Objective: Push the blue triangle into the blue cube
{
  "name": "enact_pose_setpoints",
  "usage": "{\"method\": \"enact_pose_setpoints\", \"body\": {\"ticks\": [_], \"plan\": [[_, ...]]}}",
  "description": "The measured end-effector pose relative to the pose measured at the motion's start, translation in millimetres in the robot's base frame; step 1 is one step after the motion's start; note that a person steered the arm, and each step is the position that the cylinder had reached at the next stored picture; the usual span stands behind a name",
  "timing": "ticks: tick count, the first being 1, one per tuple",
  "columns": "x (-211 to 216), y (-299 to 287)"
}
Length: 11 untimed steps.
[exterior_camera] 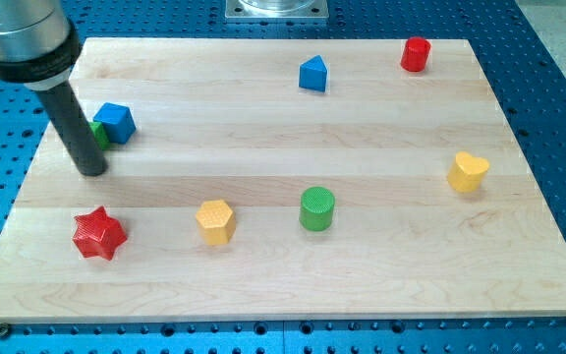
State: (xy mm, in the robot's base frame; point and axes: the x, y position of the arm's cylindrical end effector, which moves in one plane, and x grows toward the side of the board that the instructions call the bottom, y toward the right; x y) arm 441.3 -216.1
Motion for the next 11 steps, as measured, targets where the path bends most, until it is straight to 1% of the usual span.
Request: {"method": "enact_pose_setpoints", "body": {"ticks": [1,2,3,4,5,6,7,8,9,10,11], "plan": [[24.9,32.5],[10.1,136.3],[-15.9,279.1],[-95.9,306.3],[-157.7,293.8],[-171.1,281.0],[-163.9,205.1],[-155.3,111.7],[-110.1,68.1],[-64.1,71.8],[-48.8,77.1]]}}
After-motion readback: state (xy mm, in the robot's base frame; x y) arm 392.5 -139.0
